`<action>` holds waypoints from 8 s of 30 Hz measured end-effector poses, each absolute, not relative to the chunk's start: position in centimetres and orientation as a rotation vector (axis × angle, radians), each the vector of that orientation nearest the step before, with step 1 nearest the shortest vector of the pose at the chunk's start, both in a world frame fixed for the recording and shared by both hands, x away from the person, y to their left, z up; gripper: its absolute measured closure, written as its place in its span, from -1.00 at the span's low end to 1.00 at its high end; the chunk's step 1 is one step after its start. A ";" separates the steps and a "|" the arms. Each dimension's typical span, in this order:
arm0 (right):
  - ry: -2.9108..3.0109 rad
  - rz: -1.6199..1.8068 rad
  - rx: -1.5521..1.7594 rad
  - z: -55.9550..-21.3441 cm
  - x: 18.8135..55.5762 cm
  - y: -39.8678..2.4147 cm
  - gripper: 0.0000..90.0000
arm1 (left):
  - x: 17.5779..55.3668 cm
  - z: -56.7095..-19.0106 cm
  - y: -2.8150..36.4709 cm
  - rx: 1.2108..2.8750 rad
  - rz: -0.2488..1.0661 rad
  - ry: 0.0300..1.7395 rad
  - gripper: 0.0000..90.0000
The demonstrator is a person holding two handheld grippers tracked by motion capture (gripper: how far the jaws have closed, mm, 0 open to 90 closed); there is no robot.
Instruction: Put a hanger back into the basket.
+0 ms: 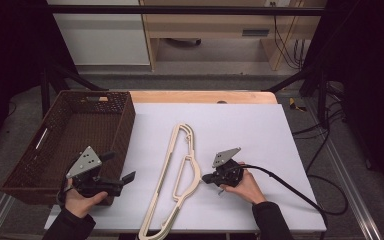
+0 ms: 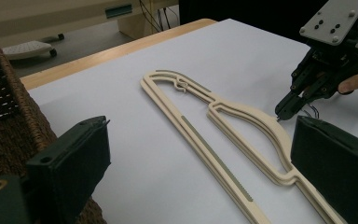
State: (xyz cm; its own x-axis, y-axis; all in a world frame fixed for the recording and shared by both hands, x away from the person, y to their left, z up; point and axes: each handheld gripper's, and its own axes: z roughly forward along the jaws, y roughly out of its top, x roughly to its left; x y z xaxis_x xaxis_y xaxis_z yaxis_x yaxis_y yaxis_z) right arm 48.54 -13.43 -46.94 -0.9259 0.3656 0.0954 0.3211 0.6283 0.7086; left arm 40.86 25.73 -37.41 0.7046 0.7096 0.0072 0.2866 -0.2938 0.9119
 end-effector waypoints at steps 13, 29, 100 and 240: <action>2.775 1.193 0.584 -47.6 48.6 -13.2 0.92 | 40.9 -37.5 25.6 1.889 0.508 0.772 -0.91; 2.766 1.262 0.594 -46.5 48.5 -13.6 0.97 | 40.9 -37.6 25.4 1.896 0.504 0.772 -0.91; 2.608 1.392 0.609 -39.2 45.2 -13.9 0.83 | 41.0 -43.6 7.8 2.358 0.355 0.707 0.69; 2.063 1.368 1.097 -40.7 43.3 -24.7 -0.87 | 51.6 -36.6 42.0 2.045 0.542 1.307 0.89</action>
